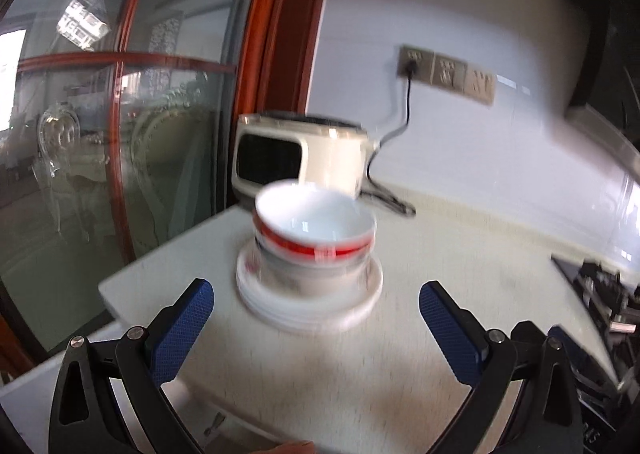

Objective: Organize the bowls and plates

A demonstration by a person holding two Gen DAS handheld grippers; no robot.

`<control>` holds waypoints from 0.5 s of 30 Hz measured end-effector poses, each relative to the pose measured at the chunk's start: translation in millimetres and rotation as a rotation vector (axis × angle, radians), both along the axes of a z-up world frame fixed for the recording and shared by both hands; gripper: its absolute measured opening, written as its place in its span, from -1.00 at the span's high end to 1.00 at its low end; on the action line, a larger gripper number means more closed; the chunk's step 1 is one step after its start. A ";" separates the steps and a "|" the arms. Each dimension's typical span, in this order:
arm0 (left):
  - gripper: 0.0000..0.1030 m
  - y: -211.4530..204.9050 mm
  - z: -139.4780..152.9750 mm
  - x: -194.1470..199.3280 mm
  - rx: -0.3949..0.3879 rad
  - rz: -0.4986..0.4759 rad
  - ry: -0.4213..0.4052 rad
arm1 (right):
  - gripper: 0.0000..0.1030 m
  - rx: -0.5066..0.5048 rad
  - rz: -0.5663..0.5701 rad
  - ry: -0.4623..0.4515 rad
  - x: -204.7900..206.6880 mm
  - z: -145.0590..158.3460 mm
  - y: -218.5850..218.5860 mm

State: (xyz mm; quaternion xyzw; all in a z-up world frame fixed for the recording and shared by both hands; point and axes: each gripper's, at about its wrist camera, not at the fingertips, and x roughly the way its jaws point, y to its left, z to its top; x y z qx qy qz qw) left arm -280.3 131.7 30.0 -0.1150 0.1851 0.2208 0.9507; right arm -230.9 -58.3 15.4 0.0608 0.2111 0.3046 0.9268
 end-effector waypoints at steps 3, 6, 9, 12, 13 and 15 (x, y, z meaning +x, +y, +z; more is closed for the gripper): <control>-1.00 -6.2 -17.9 -3.2 0.010 -0.004 0.050 | -1.00 -0.044 0.013 -0.011 -9.2 -8.2 3.9; -1.00 -6.1 -28.9 -5.4 0.025 0.006 0.076 | -1.00 -0.086 0.025 -0.027 -15.2 -15.1 12.1; -1.00 -1.3 -37.6 -10.8 0.023 0.013 0.094 | -1.00 -0.110 0.032 -0.037 -18.6 -20.5 19.8; -1.00 5.1 -42.7 -14.1 0.022 0.029 0.100 | -1.00 -0.129 0.035 -0.047 -22.8 -23.2 25.4; -1.00 6.3 -44.0 -15.2 0.022 0.031 0.101 | -1.00 -0.134 0.037 -0.050 -23.8 -23.7 27.2; -1.00 9.1 -45.3 -16.9 0.024 0.035 0.101 | -1.00 -0.140 0.040 -0.054 -26.3 -23.8 28.8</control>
